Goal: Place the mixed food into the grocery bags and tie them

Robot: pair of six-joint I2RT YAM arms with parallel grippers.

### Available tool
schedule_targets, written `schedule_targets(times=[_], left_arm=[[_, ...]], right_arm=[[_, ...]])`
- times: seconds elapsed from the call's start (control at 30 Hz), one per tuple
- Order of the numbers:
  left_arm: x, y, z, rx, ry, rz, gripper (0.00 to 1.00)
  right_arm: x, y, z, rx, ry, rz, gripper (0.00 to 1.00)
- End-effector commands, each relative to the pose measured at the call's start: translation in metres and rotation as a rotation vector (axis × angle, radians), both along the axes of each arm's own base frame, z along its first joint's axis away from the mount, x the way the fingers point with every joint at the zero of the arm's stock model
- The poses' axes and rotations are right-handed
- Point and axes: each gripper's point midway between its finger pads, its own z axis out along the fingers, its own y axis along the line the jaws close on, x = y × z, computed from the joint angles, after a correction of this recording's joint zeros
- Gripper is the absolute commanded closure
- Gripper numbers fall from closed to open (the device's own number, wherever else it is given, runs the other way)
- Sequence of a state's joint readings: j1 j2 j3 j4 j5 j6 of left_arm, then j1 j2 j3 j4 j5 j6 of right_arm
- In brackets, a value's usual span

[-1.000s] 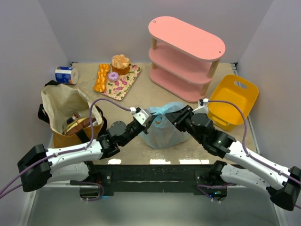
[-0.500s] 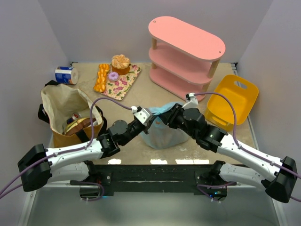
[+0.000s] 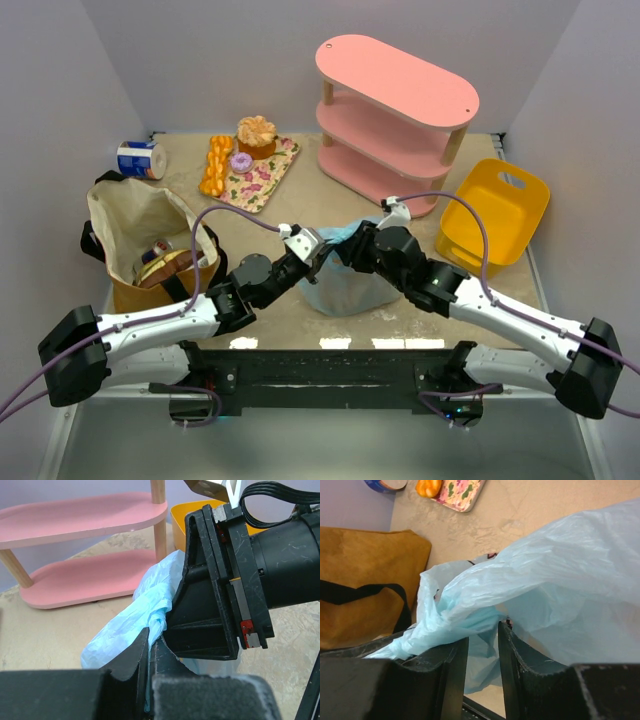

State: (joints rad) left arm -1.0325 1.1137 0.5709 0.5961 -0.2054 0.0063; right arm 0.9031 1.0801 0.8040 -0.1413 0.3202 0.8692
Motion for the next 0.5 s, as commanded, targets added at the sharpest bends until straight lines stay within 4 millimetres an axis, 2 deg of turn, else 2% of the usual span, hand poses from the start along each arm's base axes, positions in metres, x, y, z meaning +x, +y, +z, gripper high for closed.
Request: schedule_targets(times=[0.0,0.17,0.27,0.3,0.4,0.47], left_arm=[[0.000,-0.004,0.030,-0.090,-0.018,-0.003,1.00],[-0.003,-0.009,0.028,-0.084,-0.018,-0.038,1.00],[-0.004,-0.008,0.028,-0.087,-0.017,-0.038,1.00],[-0.004,-0.007,0.029,-0.091,-0.019,-0.037,1.00],[-0.006,-0.006,0.032,-0.098,-0.028,-0.042,1.00],[-0.009,-0.007,0.032,-0.099,-0.031,-0.056,1.00]], right_arm=[[0.011,-0.012,0.014,-0.029,-0.053,-0.073,0.65],[0.015,0.001,0.007,-0.016,-0.053,-0.048,0.66],[0.017,0.010,0.005,0.001,-0.048,-0.031,0.81],[0.018,0.012,0.007,0.006,-0.049,-0.029,0.89],[0.024,0.015,0.007,0.014,-0.054,-0.049,1.00],[0.028,0.015,0.012,0.039,-0.067,-0.073,1.00]])
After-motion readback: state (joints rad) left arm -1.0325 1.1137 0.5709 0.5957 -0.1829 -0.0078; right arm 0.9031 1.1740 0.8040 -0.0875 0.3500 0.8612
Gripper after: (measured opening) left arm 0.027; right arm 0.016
